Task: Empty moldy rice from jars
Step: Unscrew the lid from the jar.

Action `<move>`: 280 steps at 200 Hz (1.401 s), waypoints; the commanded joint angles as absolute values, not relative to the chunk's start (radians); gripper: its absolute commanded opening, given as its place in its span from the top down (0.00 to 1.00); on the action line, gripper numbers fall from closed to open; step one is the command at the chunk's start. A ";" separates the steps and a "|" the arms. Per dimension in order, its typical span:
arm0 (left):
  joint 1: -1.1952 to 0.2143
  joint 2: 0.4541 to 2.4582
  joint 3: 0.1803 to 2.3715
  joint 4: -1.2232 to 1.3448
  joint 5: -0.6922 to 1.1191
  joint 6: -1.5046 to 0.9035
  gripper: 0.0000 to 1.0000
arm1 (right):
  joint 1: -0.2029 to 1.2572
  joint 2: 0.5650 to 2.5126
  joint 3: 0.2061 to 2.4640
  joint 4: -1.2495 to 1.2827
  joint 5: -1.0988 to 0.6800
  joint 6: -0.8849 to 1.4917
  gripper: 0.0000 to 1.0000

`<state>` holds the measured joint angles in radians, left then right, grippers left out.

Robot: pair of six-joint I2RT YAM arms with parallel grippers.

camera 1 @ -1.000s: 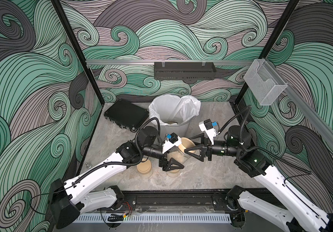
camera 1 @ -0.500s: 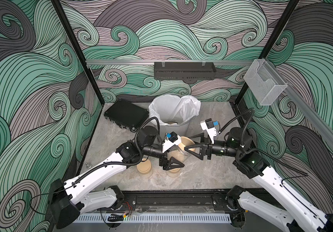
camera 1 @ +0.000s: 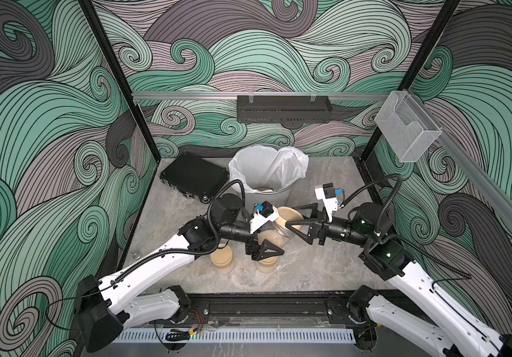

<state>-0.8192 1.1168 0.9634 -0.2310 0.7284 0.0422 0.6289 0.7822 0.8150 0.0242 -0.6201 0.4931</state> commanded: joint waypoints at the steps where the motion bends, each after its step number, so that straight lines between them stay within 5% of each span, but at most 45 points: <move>1: -0.835 1.113 0.962 -0.183 0.792 0.045 0.70 | 0.616 0.770 0.813 0.156 -0.520 0.512 0.39; 105: -0.836 1.132 0.961 -0.157 0.809 0.041 0.70 | 0.621 0.835 0.828 0.236 -0.603 0.560 0.39; 280: -0.837 1.114 0.949 -0.157 0.801 0.035 0.70 | 0.621 0.861 0.848 0.337 -0.485 0.580 0.40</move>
<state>-0.8146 1.1221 0.9512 -0.1688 0.7471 0.0154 0.6163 0.8589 0.8120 0.2348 -0.5030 0.5617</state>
